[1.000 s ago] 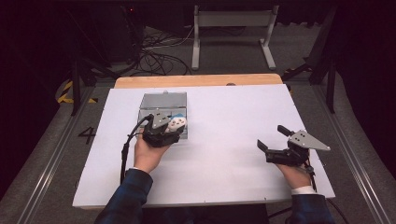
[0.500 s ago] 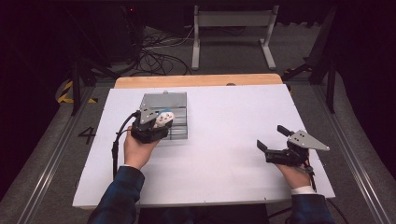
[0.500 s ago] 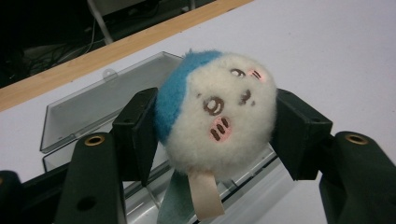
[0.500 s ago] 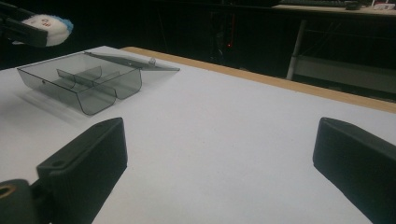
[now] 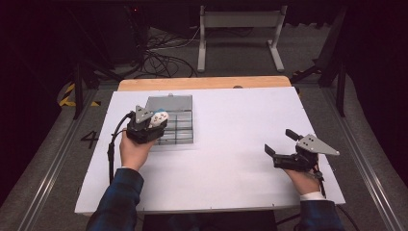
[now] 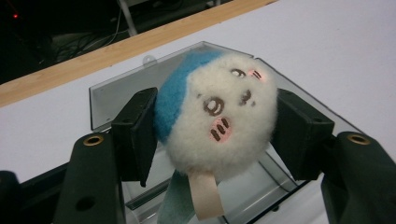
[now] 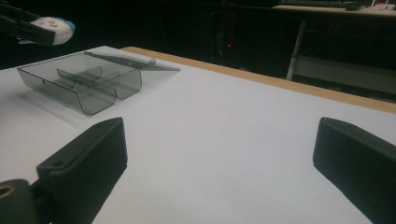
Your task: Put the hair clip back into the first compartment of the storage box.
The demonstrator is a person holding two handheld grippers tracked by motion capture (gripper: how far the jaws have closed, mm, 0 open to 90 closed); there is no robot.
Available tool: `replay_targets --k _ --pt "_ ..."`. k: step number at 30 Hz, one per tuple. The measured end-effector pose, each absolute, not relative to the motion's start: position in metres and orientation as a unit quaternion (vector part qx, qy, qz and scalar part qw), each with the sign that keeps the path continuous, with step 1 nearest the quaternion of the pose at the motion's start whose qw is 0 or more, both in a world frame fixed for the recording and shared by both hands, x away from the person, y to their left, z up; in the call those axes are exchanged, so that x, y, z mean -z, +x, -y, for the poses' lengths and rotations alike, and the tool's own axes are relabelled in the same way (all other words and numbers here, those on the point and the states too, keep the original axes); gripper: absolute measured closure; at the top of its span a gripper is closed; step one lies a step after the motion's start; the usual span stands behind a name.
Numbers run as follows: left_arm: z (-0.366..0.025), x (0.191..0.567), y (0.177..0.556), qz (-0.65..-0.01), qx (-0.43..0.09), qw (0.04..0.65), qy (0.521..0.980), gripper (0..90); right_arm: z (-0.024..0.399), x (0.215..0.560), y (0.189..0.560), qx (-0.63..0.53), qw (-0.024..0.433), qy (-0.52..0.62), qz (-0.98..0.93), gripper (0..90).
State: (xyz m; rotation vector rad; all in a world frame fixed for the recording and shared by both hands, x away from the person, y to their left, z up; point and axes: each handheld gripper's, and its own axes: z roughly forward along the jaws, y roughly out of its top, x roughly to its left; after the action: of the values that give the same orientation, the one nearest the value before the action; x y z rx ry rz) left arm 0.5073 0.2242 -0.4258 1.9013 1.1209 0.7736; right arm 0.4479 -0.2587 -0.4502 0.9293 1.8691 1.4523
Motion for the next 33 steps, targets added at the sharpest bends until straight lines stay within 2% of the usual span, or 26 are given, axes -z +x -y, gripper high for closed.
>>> replay_targets --k 33 --pt "-0.241 0.456 0.542 -0.509 -0.308 0.322 0.737 36.6 0.258 0.450 0.447 -0.549 0.294 0.345 -0.702 3.6"
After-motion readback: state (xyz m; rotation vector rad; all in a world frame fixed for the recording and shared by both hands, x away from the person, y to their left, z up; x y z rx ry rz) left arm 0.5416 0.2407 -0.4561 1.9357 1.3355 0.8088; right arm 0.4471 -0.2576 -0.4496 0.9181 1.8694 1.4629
